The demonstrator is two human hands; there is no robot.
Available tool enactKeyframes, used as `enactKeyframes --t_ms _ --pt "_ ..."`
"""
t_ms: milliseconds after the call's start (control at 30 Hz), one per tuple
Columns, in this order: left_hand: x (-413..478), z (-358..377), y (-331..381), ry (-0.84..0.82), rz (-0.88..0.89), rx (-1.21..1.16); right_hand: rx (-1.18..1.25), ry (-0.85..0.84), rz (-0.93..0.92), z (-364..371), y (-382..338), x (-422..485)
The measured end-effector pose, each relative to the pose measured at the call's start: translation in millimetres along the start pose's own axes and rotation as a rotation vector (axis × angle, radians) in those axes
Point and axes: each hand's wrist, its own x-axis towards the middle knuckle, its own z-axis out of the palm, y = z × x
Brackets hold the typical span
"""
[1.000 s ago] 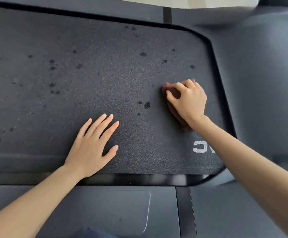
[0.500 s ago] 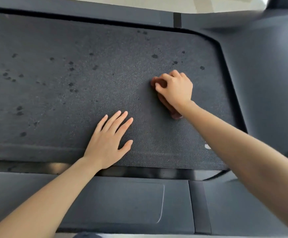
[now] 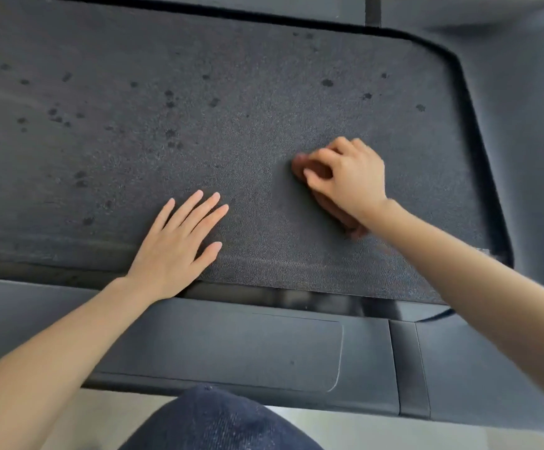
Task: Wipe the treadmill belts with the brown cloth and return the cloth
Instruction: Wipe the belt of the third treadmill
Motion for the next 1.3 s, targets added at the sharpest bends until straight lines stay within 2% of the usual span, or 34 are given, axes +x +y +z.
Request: enactKeyframes --t_ms 133,200,267,400,467,500,567,633,700,767,833,1000,1133,1200,1300 --pt "2.0 2.2 -2.8 0.028 0.004 -0.009 -0.063 -0.035 0.229 12.3 -7.6 37.7" --pt "1.8 3.4 -3.5 0.032 0.004 -0.013 -0.041 -0.027 0.224 8.8 -25.7 19.5" --pt "1.0 4.6 -3.0 0.033 0.0 -0.005 0.045 0.013 0.104 -2.0 -47.5 -18.0" --pt "2.0 5.9 -4.7 0.022 0.002 0.024 0.164 0.022 -0.328 -13.3 -59.4 -71.0" --pt "2.1 6.0 -5.2 0.014 0.002 0.029 0.119 0.007 -0.366 -10.5 -42.9 -51.1" --pt "1.9 5.4 -5.0 0.007 0.0 0.028 0.07 0.009 -0.297 -7.1 -33.4 -32.7" --pt "1.7 4.9 -4.8 0.005 -0.001 0.021 -0.026 0.044 -0.026 4.9 -9.8 14.0" --pt "1.9 5.6 -4.9 -0.004 -0.001 0.02 -0.08 0.002 0.219 18.5 5.5 52.1" --pt "2.8 6.7 -5.4 -0.003 0.0 0.012 -0.105 0.006 0.321 28.5 1.6 67.1" --pt "3.5 7.6 -6.1 0.004 0.005 -0.001 -0.078 0.038 0.344 27.9 -13.0 63.9" --pt "3.2 8.4 -6.3 0.011 0.006 -0.003 -0.007 0.05 0.249 19.8 -34.0 42.7" --pt "0.0 4.8 -3.8 0.017 -0.006 0.001 0.167 0.078 -0.144 2.1 -109.1 -42.2" --pt "-19.9 -4.5 -47.1 0.021 -0.085 0.028 0.215 0.033 -0.31 3.4 -101.7 -29.8" --pt "-29.6 -9.9 -80.7 -0.01 -0.101 0.075 0.187 0.017 -0.317 10.9 -91.0 6.5" --pt "-33.2 -11.1 -98.4 -0.052 -0.119 0.061 0.078 0.003 -0.091 33.0 -89.0 73.2"
